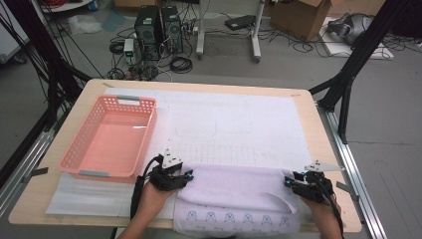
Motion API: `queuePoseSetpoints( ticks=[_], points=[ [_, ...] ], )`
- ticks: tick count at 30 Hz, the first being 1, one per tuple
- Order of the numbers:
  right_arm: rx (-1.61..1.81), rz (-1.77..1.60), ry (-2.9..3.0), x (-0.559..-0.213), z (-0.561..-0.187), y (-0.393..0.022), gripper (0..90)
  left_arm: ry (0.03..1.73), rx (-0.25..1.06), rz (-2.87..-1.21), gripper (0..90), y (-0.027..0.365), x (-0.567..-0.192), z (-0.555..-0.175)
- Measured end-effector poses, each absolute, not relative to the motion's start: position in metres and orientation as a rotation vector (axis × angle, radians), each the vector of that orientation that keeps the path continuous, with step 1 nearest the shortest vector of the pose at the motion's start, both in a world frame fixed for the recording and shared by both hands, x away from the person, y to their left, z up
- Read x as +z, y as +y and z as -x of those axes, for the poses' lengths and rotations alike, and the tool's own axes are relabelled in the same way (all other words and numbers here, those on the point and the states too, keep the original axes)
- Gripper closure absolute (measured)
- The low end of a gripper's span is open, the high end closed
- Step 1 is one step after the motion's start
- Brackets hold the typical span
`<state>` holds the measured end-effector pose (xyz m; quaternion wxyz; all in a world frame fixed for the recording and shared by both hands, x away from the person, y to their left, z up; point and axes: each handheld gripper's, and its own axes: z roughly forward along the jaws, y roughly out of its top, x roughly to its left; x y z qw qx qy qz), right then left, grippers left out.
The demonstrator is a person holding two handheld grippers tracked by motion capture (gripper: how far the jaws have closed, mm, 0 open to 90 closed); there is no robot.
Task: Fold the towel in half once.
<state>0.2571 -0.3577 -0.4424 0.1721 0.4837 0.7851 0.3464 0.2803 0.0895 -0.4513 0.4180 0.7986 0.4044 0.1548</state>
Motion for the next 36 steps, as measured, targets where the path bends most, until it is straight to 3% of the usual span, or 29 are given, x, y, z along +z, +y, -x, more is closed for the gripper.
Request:
queuePoseSetpoints(
  ticks=[2, 3, 6, 23, 36],
  points=[
    [1.007, -1.356, 2.268, -0.442, -0.257, -0.356, 81.6, 1.014, 0.34, -1.99, 68.7, 0.091, -0.451, -0.28],
    [1.007, -1.34, 2.282, -0.441, -0.256, -0.354, 82.6, 1.02, 0.313, -1.976, 77.2, 0.091, -0.452, -0.281],
    [1.01, -1.34, 2.288, -0.441, -0.256, -0.354, 84.1, 1.026, 0.303, -1.967, 80.9, 0.092, -0.452, -0.281],
    [1.122, -1.311, 2.157, -0.434, -0.269, -0.356, 85.9, 1.067, 0.387, -1.803, 82.8, 0.097, -0.427, -0.307],
    [1.115, -1.316, 2.073, -0.404, -0.351, -0.353, 85.9, 1.149, 0.458, -1.755, 82.7, 0.09, -0.399, -0.392]
  ],
)
